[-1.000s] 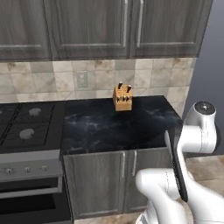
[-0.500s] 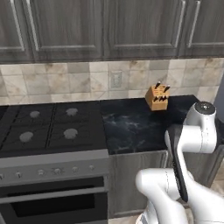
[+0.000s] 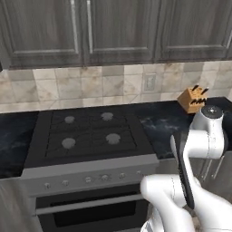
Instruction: Move the cutting board and knife to the sink. Then move spray from the cabinet to the counter.
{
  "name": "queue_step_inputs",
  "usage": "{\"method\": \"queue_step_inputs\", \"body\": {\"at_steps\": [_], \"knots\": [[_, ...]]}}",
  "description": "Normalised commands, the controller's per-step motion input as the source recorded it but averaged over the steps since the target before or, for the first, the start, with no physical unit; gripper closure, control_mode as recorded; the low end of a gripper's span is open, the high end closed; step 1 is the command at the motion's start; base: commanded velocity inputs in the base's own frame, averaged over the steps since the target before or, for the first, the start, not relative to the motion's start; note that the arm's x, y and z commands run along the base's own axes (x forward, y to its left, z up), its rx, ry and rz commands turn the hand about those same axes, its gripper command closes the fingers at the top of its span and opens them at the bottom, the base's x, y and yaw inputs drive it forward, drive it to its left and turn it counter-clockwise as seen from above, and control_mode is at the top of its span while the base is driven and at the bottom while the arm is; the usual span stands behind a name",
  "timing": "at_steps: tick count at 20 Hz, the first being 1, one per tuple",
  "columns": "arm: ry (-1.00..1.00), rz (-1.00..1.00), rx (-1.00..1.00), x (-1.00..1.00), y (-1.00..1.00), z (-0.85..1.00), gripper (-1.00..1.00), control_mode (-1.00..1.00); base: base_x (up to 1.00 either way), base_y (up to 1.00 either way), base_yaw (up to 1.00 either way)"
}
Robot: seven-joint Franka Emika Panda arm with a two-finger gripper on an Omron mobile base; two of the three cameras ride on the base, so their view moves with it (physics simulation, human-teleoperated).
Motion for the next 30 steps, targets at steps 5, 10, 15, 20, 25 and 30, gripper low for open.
{"method": "queue_step_inputs", "body": {"at_steps": [5,10,15,20,25,30], "knots": [[0.00,0.00,0.00,0.00,0.00,0.00,-1.00,1.00,0.25,0.82,-0.09],[0.00,0.00,0.00,0.00,0.00,0.00,-1.00,1.00,0.02,0.87,-0.01],[0.00,0.00,0.00,0.00,0.00,0.00,-1.00,1.00,-0.06,0.88,0.00],[0.00,0.00,0.00,0.00,0.00,0.00,-1.00,1.00,-0.33,0.64,0.02],[0.00,0.00,0.00,0.00,0.00,0.00,-1.00,1.00,-0.57,0.24,0.13],[0.00,0.00,0.00,0.00,0.00,0.00,-1.00,1.00,-0.64,0.14,0.12]]}}
